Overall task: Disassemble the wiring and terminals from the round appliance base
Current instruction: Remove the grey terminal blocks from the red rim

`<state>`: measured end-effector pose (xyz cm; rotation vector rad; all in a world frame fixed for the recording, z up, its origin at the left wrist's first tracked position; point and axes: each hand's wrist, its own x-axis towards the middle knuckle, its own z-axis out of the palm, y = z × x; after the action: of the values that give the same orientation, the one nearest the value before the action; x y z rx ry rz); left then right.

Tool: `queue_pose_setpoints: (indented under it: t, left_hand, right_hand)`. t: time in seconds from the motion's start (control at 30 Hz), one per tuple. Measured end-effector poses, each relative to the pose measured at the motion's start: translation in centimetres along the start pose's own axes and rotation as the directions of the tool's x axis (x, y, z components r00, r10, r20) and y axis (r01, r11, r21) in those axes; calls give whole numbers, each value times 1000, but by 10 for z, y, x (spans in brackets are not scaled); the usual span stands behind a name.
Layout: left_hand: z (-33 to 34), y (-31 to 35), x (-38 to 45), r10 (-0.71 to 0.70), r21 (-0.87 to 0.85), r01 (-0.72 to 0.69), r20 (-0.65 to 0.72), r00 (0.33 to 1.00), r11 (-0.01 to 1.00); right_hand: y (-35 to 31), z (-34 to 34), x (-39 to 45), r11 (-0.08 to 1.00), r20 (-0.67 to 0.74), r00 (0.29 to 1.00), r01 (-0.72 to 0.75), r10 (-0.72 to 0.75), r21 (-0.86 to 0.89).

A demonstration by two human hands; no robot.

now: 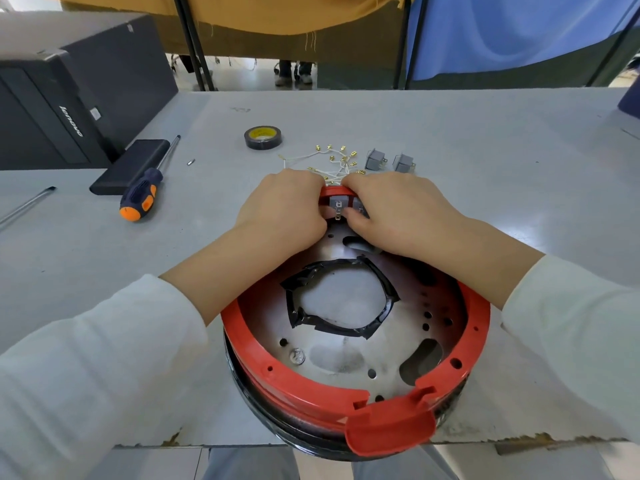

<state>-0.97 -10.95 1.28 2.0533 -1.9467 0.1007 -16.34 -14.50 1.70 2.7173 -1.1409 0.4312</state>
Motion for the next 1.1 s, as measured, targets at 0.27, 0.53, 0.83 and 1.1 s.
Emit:
queue_pose_setpoints:
  t: [0.27, 0.53, 0.83, 1.1]
  left_hand:
    - [-9, 3, -8, 31, -23, -30, 69, 997, 999]
    - [-11, 1, -10, 82, -116, -70, 107, 991, 991]
    - [-7, 1, -5, 29, -145, -23, 39, 999, 989]
    - [-9, 6, -8, 6, -83, -3, 30, 1000, 997]
  right_hand:
    - [2, -7, 0, 998, 96, 995, 4, -9, 58]
    - [3, -12, 2, 997, 153, 988, 24, -35, 70]
    - [6, -6, 2, 996, 99, 993, 58, -64, 65]
    - [3, -2, 2, 999, 43, 998, 43, -44, 9]
